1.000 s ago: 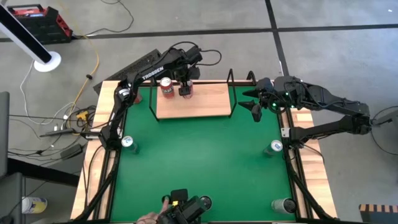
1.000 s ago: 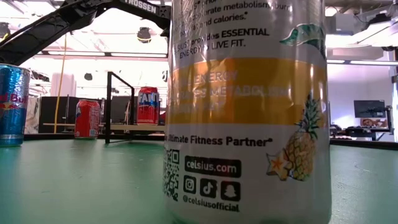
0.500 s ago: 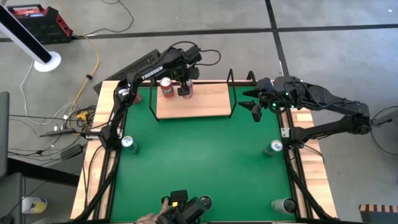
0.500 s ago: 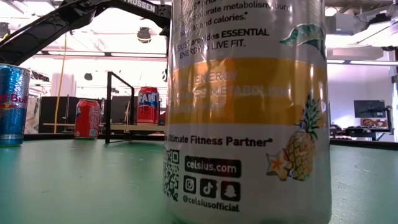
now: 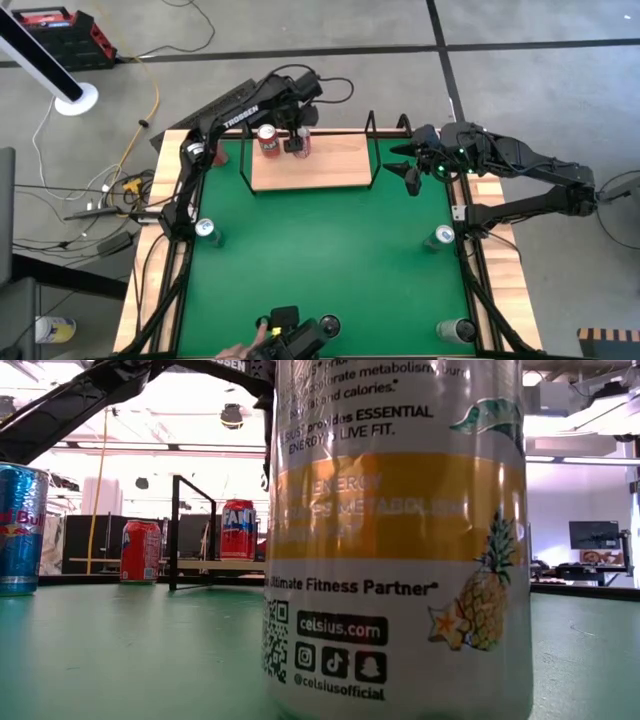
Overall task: Place canned beverage on shelf
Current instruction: Put the left bottom red soda can on the shelf, then put the right blue soda can on the shelf
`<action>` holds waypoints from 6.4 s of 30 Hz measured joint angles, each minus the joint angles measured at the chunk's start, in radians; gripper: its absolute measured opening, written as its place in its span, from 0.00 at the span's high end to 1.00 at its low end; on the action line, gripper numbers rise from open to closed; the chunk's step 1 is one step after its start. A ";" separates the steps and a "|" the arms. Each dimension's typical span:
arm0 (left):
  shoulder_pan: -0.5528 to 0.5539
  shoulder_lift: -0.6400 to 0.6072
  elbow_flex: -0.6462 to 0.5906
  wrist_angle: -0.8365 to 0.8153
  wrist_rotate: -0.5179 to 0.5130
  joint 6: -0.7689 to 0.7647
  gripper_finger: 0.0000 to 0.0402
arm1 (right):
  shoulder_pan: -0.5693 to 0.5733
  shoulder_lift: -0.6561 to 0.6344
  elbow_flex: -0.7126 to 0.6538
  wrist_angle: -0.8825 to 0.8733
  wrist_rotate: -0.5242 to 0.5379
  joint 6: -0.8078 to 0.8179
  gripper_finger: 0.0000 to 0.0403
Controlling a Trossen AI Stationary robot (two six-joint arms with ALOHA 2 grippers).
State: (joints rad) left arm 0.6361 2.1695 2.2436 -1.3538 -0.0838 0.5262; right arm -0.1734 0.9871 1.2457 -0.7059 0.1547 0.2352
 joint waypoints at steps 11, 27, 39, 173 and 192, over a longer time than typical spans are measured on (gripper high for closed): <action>0.001 -0.115 0.000 0.021 -0.003 -0.013 0.11 | 0.000 0.000 0.000 0.000 0.000 -0.008 0.32; -0.086 -0.400 0.001 -0.011 0.263 -0.234 0.11 | 0.033 0.001 0.000 0.005 0.002 0.028 0.32; -0.300 -0.562 -0.005 -0.010 0.217 -0.468 0.11 | 0.193 0.082 0.001 0.168 -0.030 -0.042 0.32; -0.940 -1.316 -1.590 1.368 -0.267 -1.152 0.11 | 0.715 -0.039 -0.301 -0.820 0.007 1.243 0.32; -0.933 -1.316 -1.590 1.368 -0.235 -1.166 0.11 | 0.716 -0.050 -0.301 -0.811 0.057 1.328 0.32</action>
State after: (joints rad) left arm -0.2974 0.8532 0.6533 0.0142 -0.3190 -0.6400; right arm 0.5426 0.9375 0.9443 -1.5167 0.2118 1.5634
